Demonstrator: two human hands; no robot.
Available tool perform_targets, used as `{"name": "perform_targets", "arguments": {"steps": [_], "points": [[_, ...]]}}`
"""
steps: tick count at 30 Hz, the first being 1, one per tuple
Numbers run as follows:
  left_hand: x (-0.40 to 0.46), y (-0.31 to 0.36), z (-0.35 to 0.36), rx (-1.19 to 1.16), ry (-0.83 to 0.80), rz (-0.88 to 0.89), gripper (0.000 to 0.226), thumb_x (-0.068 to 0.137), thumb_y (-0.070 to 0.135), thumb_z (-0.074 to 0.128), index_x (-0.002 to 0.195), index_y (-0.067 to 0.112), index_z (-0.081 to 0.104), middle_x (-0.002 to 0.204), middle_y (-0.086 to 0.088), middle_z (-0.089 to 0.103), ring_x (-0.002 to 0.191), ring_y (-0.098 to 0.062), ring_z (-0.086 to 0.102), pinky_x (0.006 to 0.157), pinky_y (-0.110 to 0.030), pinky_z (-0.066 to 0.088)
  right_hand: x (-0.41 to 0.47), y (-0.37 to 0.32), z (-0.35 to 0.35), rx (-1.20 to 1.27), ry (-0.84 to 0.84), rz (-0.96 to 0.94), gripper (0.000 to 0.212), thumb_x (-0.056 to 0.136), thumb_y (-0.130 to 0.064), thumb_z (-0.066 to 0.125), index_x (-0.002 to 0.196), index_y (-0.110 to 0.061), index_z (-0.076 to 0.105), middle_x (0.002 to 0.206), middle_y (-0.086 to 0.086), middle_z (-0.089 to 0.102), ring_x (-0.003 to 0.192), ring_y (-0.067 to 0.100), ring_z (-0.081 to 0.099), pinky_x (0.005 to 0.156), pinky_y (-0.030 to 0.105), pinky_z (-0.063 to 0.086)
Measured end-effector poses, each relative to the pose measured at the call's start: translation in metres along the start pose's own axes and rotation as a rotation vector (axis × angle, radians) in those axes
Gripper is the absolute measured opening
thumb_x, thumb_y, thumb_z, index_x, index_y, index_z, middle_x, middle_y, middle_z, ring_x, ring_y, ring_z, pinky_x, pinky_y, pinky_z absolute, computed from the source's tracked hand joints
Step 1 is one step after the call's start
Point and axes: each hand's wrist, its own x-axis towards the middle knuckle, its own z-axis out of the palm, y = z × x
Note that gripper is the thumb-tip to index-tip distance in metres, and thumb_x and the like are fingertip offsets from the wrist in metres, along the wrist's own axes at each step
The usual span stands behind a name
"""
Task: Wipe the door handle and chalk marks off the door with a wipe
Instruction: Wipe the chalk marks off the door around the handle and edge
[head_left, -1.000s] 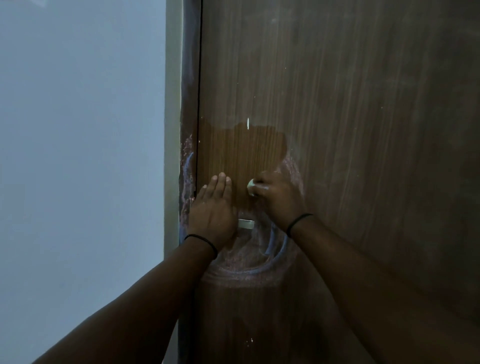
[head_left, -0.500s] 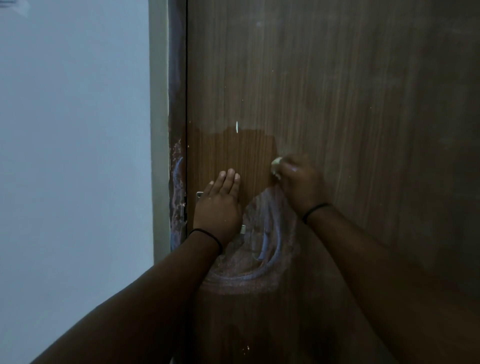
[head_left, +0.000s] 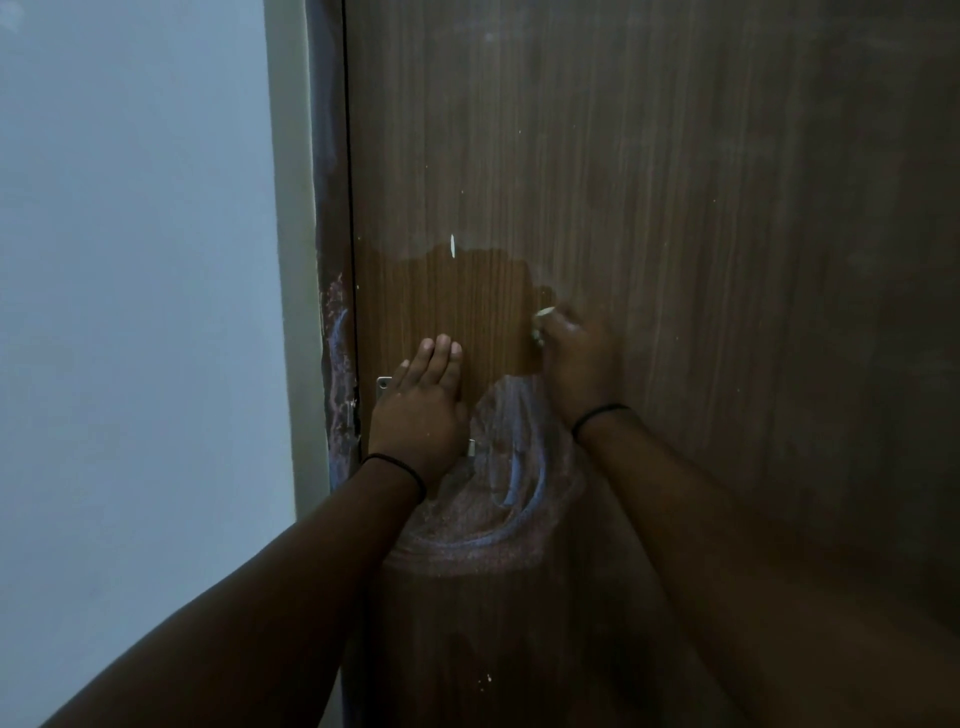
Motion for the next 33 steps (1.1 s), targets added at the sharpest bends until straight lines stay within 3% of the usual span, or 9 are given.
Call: {"name": "perform_targets", "arguments": {"steps": [4, 11, 15, 19, 22, 24, 27, 30, 33], "points": [[0.000, -0.005, -0.002, 0.009, -0.006, 0.016, 0.063, 0.097, 0.029, 0.036, 0.154, 0.017, 0.013, 0.162, -0.003, 0.011, 0.150, -0.018, 0.005, 0.120, -0.035, 0.008, -0.037, -0.003, 0.024, -0.021, -0.235, -0.269, 0.018, 0.094, -0.019, 0.053, 0.101, -0.010, 0.067, 0.106, 0.011, 0.061, 0.103, 0.025, 0.053, 0.094, 0.048, 0.041], [-0.001, -0.005, 0.000, -0.003, -0.004, 0.022, 0.063, 0.097, 0.027, 0.038, 0.154, 0.016, 0.014, 0.162, -0.002, 0.012, 0.150, -0.018, 0.005, 0.119, -0.035, 0.007, -0.018, 0.007, 0.018, 0.059, 0.074, -0.016, 0.009, 0.090, -0.021, 0.057, 0.081, -0.023, 0.060, 0.089, -0.002, 0.056, 0.086, 0.015, 0.053, 0.078, 0.037, 0.049], [-0.001, -0.006, 0.000, -0.004, 0.000, 0.012, 0.062, 0.097, 0.028, 0.036, 0.154, 0.017, 0.013, 0.162, -0.002, 0.011, 0.150, -0.017, 0.004, 0.119, -0.034, 0.006, -0.057, -0.012, 0.038, -0.015, -0.166, -0.361, 0.020, 0.090, -0.026, 0.053, 0.088, -0.014, 0.068, 0.091, 0.007, 0.061, 0.087, 0.025, 0.056, 0.072, 0.039, 0.050], [-0.002, -0.005, 0.001, -0.010, -0.008, 0.015, 0.063, 0.097, 0.026, 0.038, 0.154, 0.016, 0.014, 0.162, -0.003, 0.012, 0.150, -0.018, 0.006, 0.120, -0.036, 0.008, -0.055, 0.027, 0.016, -0.057, -0.055, -0.156, 0.012, 0.093, -0.020, 0.060, 0.091, -0.010, 0.066, 0.095, 0.004, 0.059, 0.089, 0.009, 0.053, 0.081, 0.035, 0.049], [-0.004, -0.004, 0.004, -0.023, -0.001, 0.009, 0.063, 0.097, 0.026, 0.038, 0.154, 0.015, 0.014, 0.162, -0.004, 0.011, 0.150, -0.019, 0.005, 0.121, -0.037, 0.009, -0.032, 0.022, 0.011, -0.003, -0.002, -0.004, 0.013, 0.091, -0.010, 0.059, 0.098, -0.007, 0.070, 0.102, 0.013, 0.062, 0.096, 0.025, 0.057, 0.082, 0.034, 0.049], [-0.004, -0.002, 0.005, -0.030, 0.004, 0.005, 0.063, 0.098, 0.027, 0.037, 0.154, 0.015, 0.013, 0.162, -0.004, 0.011, 0.150, -0.019, 0.005, 0.120, -0.036, 0.008, -0.032, 0.001, 0.019, 0.004, -0.135, 0.028, 0.024, 0.092, -0.009, 0.054, 0.111, -0.009, 0.067, 0.114, 0.017, 0.061, 0.105, 0.033, 0.055, 0.088, 0.037, 0.044], [-0.005, -0.002, 0.003, -0.013, 0.016, 0.001, 0.062, 0.097, 0.027, 0.037, 0.154, 0.015, 0.015, 0.162, -0.003, 0.012, 0.150, -0.018, 0.006, 0.120, -0.034, 0.007, -0.051, -0.004, 0.023, 0.102, -0.305, -0.105, 0.018, 0.092, -0.010, 0.058, 0.105, -0.002, 0.068, 0.109, 0.018, 0.062, 0.105, 0.029, 0.054, 0.091, 0.040, 0.045], [-0.006, -0.005, 0.002, -0.002, -0.008, 0.016, 0.062, 0.097, 0.026, 0.038, 0.154, 0.015, 0.016, 0.162, -0.003, 0.014, 0.150, -0.018, 0.007, 0.120, -0.035, 0.007, -0.050, 0.024, -0.001, 0.062, -0.149, -0.081, 0.011, 0.090, -0.008, 0.062, 0.094, -0.002, 0.070, 0.097, 0.015, 0.064, 0.095, 0.025, 0.057, 0.085, 0.026, 0.046], [-0.006, -0.001, 0.006, -0.012, -0.020, 0.003, 0.063, 0.097, 0.026, 0.038, 0.154, 0.015, 0.015, 0.162, -0.004, 0.013, 0.150, -0.019, 0.006, 0.120, -0.036, 0.009, -0.025, 0.031, -0.004, -0.025, 0.031, -0.069, 0.007, 0.087, -0.006, 0.063, 0.086, -0.006, 0.070, 0.087, 0.012, 0.063, 0.084, 0.027, 0.059, 0.074, 0.035, 0.051]]}}
